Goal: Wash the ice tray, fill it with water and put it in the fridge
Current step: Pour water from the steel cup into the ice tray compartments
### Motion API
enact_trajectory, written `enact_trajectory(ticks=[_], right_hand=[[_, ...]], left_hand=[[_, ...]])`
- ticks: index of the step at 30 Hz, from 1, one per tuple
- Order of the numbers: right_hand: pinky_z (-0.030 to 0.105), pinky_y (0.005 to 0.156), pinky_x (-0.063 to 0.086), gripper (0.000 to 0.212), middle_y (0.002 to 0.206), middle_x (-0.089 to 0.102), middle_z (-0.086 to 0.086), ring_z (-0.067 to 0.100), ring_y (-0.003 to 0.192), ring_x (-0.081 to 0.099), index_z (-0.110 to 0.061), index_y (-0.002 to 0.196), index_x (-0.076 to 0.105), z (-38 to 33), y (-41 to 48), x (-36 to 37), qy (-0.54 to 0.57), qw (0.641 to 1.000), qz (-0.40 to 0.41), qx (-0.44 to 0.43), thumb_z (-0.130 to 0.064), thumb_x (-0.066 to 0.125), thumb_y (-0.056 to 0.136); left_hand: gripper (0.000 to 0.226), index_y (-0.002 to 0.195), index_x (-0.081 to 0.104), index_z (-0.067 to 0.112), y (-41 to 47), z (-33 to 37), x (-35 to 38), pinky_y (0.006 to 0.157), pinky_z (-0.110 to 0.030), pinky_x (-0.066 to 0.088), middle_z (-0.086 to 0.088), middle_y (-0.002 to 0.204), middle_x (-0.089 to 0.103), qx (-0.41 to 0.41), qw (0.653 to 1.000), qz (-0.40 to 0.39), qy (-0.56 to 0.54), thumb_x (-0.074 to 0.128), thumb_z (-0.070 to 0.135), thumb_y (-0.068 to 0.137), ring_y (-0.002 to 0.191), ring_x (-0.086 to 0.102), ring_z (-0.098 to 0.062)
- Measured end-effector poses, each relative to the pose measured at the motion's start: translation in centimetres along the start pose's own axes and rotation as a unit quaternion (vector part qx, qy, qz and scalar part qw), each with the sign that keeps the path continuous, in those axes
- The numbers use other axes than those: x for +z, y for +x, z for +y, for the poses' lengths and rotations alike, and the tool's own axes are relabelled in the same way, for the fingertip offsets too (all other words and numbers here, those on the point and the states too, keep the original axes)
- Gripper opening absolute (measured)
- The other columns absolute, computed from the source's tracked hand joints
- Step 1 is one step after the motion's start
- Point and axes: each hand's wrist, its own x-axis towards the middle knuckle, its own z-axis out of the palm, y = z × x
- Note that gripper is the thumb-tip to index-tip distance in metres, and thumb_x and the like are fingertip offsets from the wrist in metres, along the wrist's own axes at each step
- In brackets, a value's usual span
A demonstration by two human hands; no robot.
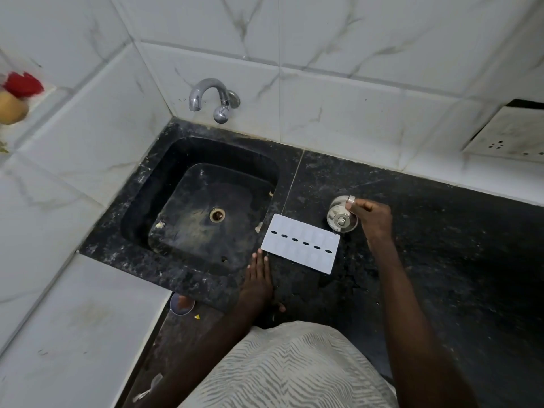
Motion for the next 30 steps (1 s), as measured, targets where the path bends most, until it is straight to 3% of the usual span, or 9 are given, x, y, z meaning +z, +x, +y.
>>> enact_trajectory(ticks=[12, 18, 30], right_hand=[[0.041, 0.091, 0.061, 0.028, 0.107, 0.077, 0.019, 0.023, 0.089, 0.070, 0.004, 0.109, 0.077, 0.0, -0.7, 0.3, -0.017, 0.999, -0.013, -0.031, 0.002, 0.083, 0.081], [0.050, 0.097, 0.060, 0.028, 0.108, 0.077, 0.017, 0.037, 0.104, 0.074, 0.004, 0.108, 0.078, 0.4, -1.0, 0.0, -0.021, 0.999, -0.019, -0.036, 0.001, 0.084, 0.081], [0.051, 0.098, 0.059, 0.028, 0.107, 0.077, 0.017, 0.036, 0.103, 0.074, 0.005, 0.108, 0.078, 0.4, -1.3, -0.1, -0.020, 0.998, -0.019, -0.053, 0.001, 0.084, 0.081]], left_hand=[[0.147, 0.157, -0.017, -0.012, 0.0, 0.0, -0.2, 0.130, -0.053, -0.003, -0.036, 0.163, -0.026, -0.001, 1.000, -0.020, -0.015, 0.067, 0.079, 0.076, 0.154, -0.022, -0.048], [0.146, 0.156, -0.017, -0.013, 0.1, 0.0, -0.2, 0.130, -0.053, -0.001, -0.037, 0.162, -0.025, -0.001, 1.000, -0.018, -0.011, 0.065, 0.078, 0.077, 0.154, -0.021, -0.049], [0.147, 0.156, -0.017, -0.013, 0.1, 0.0, -0.2, 0.130, -0.053, -0.002, -0.037, 0.162, -0.026, 0.001, 1.000, -0.012, -0.015, 0.066, 0.079, 0.076, 0.154, -0.021, -0.049]])
